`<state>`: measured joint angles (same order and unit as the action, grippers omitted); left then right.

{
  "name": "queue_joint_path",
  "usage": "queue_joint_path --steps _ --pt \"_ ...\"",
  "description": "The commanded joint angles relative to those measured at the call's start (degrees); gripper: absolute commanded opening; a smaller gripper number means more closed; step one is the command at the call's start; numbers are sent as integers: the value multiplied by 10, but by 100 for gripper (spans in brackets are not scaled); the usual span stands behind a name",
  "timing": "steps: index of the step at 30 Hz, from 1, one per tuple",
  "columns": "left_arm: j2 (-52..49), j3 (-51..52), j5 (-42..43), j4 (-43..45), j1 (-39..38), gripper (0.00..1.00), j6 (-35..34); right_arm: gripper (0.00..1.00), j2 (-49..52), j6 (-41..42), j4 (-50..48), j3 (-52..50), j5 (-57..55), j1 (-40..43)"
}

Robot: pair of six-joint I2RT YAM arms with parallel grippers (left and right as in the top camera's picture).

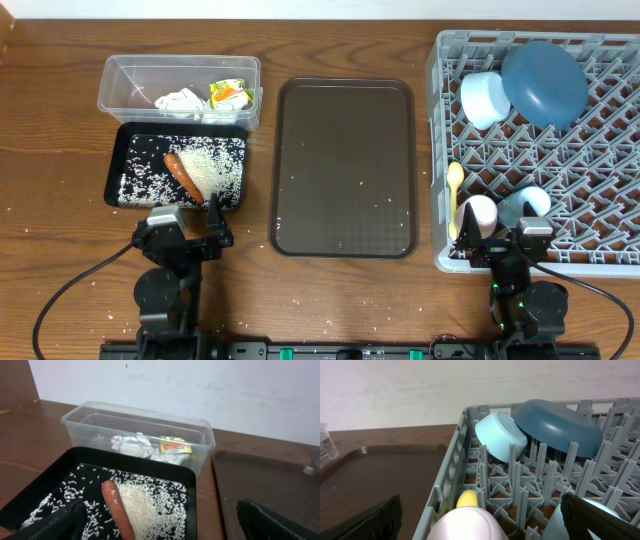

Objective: Sort waste into correct bins and load items into the dishwasher rack

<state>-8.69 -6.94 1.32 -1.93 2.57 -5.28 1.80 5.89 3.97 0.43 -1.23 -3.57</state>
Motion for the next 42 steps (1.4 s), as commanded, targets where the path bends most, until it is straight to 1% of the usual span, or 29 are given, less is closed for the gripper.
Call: queue_joint_path --steps 1,11,15,19,42 --pt "18 5 1 5 3 98 10 99 -4 7 1 -1 2 1" --pt "85 44 0 5 3 98 12 99 -4 7 1 -1 2 1" --pt "86 65 3 10 2 98 12 99 -4 7 1 -1 2 1" --pt "86 67 8 -21 -2 98 12 99 -4 7 1 -1 2 1" --pt "85 67 9 -20 -7 98 8 99 -4 7 1 -1 2 1"
